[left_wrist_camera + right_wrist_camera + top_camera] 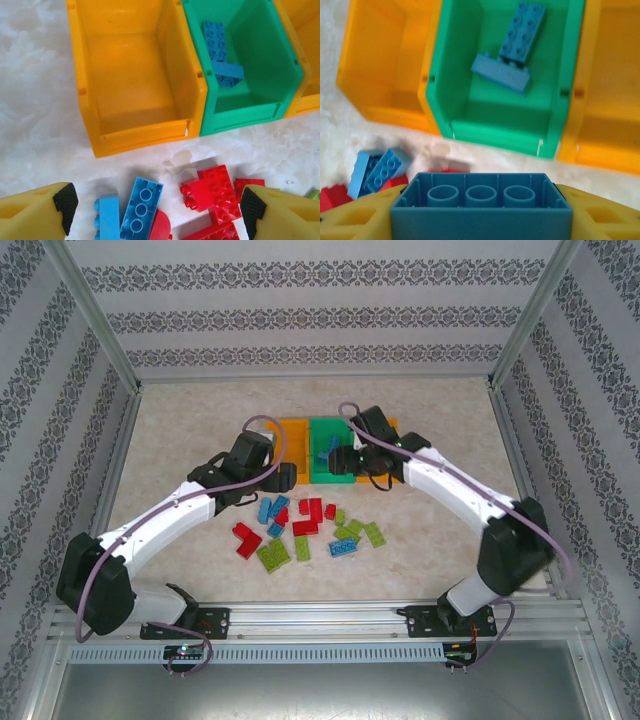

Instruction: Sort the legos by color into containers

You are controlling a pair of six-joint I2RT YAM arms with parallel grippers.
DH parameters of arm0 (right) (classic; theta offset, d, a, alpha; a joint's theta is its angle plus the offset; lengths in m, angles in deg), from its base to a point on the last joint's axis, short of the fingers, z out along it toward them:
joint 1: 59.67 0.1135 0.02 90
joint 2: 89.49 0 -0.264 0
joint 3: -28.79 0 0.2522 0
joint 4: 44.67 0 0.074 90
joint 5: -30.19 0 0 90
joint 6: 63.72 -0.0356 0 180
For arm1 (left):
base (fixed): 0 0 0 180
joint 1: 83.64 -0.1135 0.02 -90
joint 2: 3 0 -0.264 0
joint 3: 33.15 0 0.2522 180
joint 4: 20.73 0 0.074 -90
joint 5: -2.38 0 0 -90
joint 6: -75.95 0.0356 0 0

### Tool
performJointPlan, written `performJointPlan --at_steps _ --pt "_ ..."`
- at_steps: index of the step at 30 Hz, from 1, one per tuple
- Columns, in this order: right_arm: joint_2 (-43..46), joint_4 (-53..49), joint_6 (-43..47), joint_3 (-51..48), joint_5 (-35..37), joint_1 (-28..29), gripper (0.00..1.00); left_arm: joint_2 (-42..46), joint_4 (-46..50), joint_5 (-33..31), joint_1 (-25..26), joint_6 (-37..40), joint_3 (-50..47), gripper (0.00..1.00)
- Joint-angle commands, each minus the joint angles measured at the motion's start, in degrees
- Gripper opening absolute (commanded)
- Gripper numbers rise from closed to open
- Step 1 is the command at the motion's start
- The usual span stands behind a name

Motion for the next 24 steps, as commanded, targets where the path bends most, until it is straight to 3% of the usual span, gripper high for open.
performJointPlan --at_steps 1,12,24 --pt "-6.71 1.27 3.22 6.61 -0.12 -1.17 0.57 2.46 1.94 -1.36 -0.3 -0.2 -2.41 0.87" --pt "-22.88 -1.07 2.33 21.44 3.43 -2.66 0.65 2.7 2.2 -1.11 -0.3 -1.29 -7.39 0.86" --pt "-25.38 -1.08 1.69 22.8 5.46 -2.74 0.78 1.92 1.5 -0.68 -0.3 -2.44 -9.51 0.83"
